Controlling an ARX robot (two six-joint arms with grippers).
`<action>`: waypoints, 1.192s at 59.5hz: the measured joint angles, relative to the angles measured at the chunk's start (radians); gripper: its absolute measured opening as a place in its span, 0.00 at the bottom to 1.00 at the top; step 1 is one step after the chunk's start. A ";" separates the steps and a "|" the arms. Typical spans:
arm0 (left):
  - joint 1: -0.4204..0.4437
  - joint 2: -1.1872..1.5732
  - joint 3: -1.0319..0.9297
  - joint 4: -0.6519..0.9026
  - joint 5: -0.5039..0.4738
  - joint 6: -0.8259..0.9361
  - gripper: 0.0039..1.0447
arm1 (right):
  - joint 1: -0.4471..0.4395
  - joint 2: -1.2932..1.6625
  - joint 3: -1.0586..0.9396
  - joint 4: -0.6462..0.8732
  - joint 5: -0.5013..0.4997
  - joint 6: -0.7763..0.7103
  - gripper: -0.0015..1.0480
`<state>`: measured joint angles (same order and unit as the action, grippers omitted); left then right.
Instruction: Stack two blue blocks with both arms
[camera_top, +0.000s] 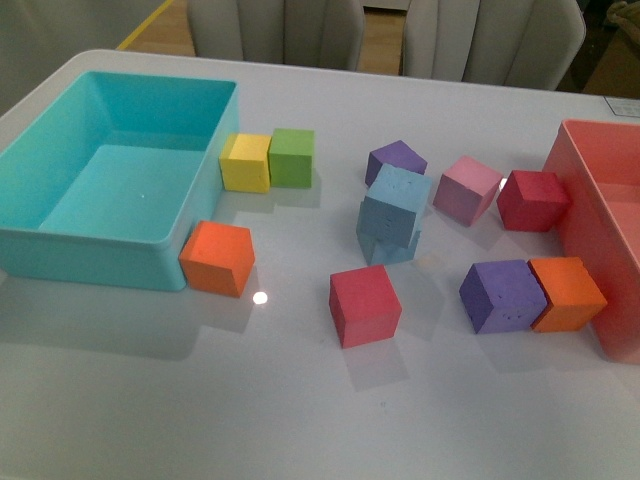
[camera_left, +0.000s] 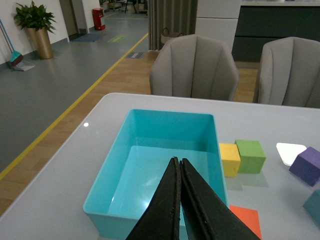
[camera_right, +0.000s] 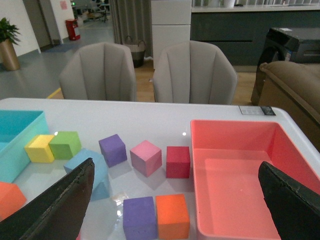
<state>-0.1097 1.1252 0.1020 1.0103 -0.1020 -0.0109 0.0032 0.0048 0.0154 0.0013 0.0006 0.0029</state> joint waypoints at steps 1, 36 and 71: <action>0.002 -0.008 -0.003 -0.005 0.002 0.000 0.01 | 0.000 0.000 0.000 0.000 0.000 0.000 0.91; 0.105 -0.536 -0.087 -0.435 0.102 0.001 0.01 | 0.000 0.000 0.000 0.000 0.000 0.000 0.91; 0.105 -0.843 -0.087 -0.727 0.102 0.001 0.01 | 0.000 0.000 0.000 0.000 0.000 0.000 0.91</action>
<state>-0.0044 0.2817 0.0151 0.2829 0.0002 -0.0101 0.0032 0.0048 0.0154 0.0013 0.0002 0.0029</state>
